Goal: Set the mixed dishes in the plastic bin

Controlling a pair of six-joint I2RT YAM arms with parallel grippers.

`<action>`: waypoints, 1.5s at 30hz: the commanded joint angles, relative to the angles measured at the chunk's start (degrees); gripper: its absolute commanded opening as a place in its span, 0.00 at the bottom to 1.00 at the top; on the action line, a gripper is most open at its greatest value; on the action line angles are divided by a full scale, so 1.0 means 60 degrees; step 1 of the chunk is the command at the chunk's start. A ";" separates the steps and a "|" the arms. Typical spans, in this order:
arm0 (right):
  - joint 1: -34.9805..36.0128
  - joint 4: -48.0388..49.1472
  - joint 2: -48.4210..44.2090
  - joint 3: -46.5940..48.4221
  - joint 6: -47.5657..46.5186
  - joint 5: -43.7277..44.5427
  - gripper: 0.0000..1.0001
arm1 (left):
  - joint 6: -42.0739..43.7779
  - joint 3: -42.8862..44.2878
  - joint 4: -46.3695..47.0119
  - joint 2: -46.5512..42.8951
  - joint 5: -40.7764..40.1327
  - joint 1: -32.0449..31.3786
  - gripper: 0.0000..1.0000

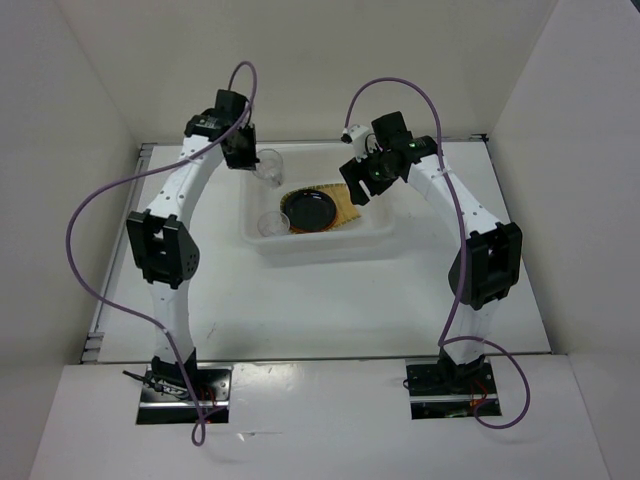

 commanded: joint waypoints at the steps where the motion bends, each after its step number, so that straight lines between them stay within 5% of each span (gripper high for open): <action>1: -0.0061 -0.0061 -0.0509 -0.0017 -0.0078 0.0089 0.78 | 0.0328 0.0215 0.0030 0.0003 -0.0503 -0.0161 0.00; 31: -0.0324 -0.0149 -0.0509 -0.0281 -0.0165 0.0001 0.78 | -0.0712 0.0639 -0.0806 0.2070 -0.1750 -0.0615 0.04; 37: -0.0412 -0.0149 -0.0509 -0.0281 -0.0165 0.0001 0.78 | -0.0712 0.0449 -0.0806 0.2158 -0.1400 -0.0616 0.28; 38: -0.0412 -0.0149 -0.0509 -0.0281 -0.0165 0.0001 0.78 | -0.0814 0.0333 -0.0719 0.2158 -0.1268 -0.0616 0.45; 42: -0.0412 -0.0149 -0.0509 -0.0281 -0.0165 0.0001 0.78 | -0.0917 0.0419 -0.0718 0.1969 -0.1471 -0.0616 0.70; 45: -0.0412 -0.0149 -0.0509 -0.0281 -0.0165 0.0001 0.79 | -0.1020 0.1631 -0.1360 0.1968 -0.1939 -0.0616 0.75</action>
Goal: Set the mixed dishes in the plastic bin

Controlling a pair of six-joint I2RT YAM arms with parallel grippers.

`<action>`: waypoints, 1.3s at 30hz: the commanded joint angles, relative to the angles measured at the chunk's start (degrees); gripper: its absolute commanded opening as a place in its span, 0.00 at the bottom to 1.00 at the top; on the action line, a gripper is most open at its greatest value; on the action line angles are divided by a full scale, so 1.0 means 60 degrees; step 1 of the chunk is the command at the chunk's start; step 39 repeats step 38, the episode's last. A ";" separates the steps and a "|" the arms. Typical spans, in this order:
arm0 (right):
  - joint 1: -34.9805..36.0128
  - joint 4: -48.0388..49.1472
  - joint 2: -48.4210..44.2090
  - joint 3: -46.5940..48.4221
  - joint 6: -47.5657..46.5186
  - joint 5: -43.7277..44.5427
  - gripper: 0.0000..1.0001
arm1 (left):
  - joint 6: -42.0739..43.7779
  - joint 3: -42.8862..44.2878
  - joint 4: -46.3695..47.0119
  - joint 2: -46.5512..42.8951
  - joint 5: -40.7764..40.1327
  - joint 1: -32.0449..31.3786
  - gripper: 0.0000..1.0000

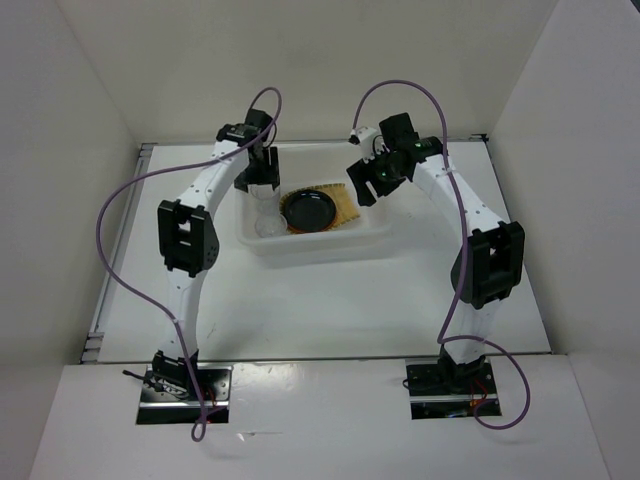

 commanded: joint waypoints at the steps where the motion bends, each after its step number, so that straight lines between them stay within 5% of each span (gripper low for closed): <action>1: -0.0037 -0.0094 -0.0494 -0.0030 -0.0056 0.0004 0.79 | -0.0149 0.1473 -0.0868 -0.0134 -0.0675 0.0094 0.80; 6: -0.0037 -0.0094 -0.0494 0.0277 0.0338 0.0384 0.84 | -0.0149 0.4813 -0.1605 -0.0382 -0.0941 0.0181 1.00; 8: -0.0037 -0.0298 -0.0596 0.0424 0.0209 0.0197 0.94 | -0.0149 0.5284 -0.1605 -0.0807 -0.0824 0.0182 1.00; 13: -0.0125 -0.0387 -0.1108 0.0162 0.0222 -0.0581 0.97 | -0.0440 0.5289 -0.2131 -0.2109 -0.1874 -0.0388 1.00; 17: -0.0213 -0.0212 -0.1649 -0.0220 0.0222 -0.0451 0.97 | -0.0968 0.2833 -0.2279 -0.3775 -0.3105 -0.1018 1.00; 19: -0.0519 -0.0211 -0.1856 -0.0352 0.0222 -0.0450 0.97 | -0.0970 0.0568 -0.1011 -0.4947 -0.3270 -0.1428 1.00; 20: -0.0897 -0.0211 -0.2060 -0.0454 0.0222 -0.0638 0.97 | -0.0810 -0.0866 0.0794 -0.6592 -0.3154 -0.1429 1.00; 21: -0.1133 -0.0211 -0.2149 -0.0455 0.0222 -0.0771 0.97 | -0.0808 -0.3810 0.1754 -0.7522 -0.2428 -0.1429 1.00; 23: -0.1849 -0.0211 -0.2339 -0.0659 0.0325 -0.1224 0.97 | -0.0706 -0.6245 0.3499 -0.9977 -0.1386 -0.1035 1.00; 25: -0.2174 -0.0299 -0.2632 -0.0863 0.0427 -0.1328 0.97 | -0.0838 -0.7889 0.4327 -1.0722 -0.0943 -0.0641 1.00; 31: -0.2732 -0.0197 -0.3071 -0.1406 0.0427 -0.1417 0.97 | -0.0735 -0.8408 0.3419 -1.0608 -0.0854 -0.0199 1.00; 39: -0.3535 -0.0197 -0.3658 -0.1948 0.0339 -0.1766 0.97 | -0.0312 -0.9377 0.4708 -1.0974 -0.0766 -0.0111 1.00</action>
